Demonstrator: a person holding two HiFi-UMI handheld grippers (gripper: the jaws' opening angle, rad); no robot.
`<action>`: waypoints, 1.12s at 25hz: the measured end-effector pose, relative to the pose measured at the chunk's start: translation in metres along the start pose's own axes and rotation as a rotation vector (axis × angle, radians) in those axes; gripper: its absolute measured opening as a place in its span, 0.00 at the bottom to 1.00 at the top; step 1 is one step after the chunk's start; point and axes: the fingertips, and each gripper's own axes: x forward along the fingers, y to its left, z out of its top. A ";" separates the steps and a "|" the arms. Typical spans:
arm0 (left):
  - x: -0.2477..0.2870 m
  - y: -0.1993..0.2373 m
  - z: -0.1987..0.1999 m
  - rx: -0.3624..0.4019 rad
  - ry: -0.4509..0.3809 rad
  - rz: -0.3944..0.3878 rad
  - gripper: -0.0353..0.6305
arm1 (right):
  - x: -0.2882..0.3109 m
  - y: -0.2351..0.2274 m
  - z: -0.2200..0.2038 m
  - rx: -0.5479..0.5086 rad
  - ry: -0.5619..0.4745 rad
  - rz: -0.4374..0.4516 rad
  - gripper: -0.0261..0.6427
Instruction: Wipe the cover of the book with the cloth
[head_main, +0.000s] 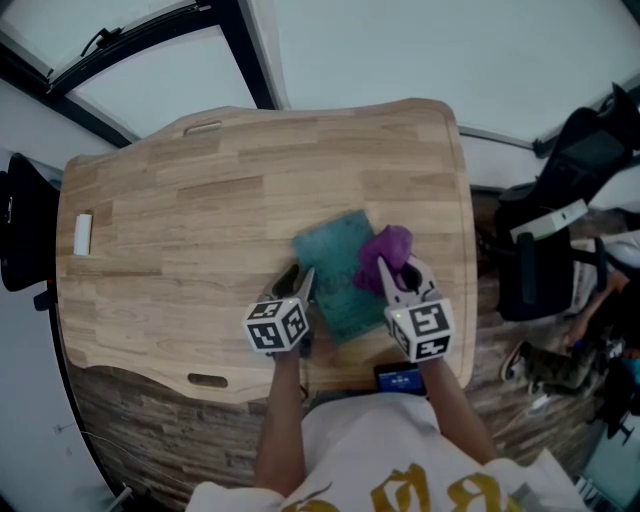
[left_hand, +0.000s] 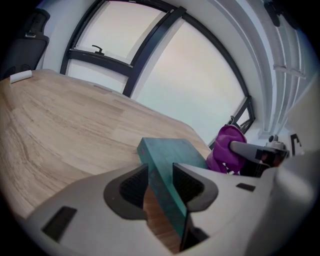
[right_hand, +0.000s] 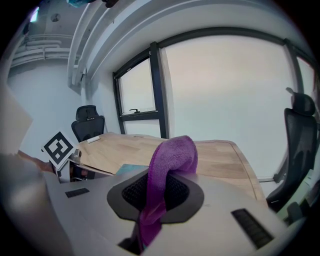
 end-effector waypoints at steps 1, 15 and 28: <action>0.001 0.000 0.000 -0.006 0.005 -0.005 0.25 | 0.002 0.000 0.000 0.000 0.003 0.003 0.09; 0.007 -0.003 -0.006 -0.098 0.075 -0.098 0.25 | 0.024 0.000 -0.009 -0.036 0.051 0.031 0.09; 0.007 -0.003 -0.006 -0.124 0.077 -0.114 0.25 | 0.040 0.001 -0.006 -0.055 0.056 0.055 0.09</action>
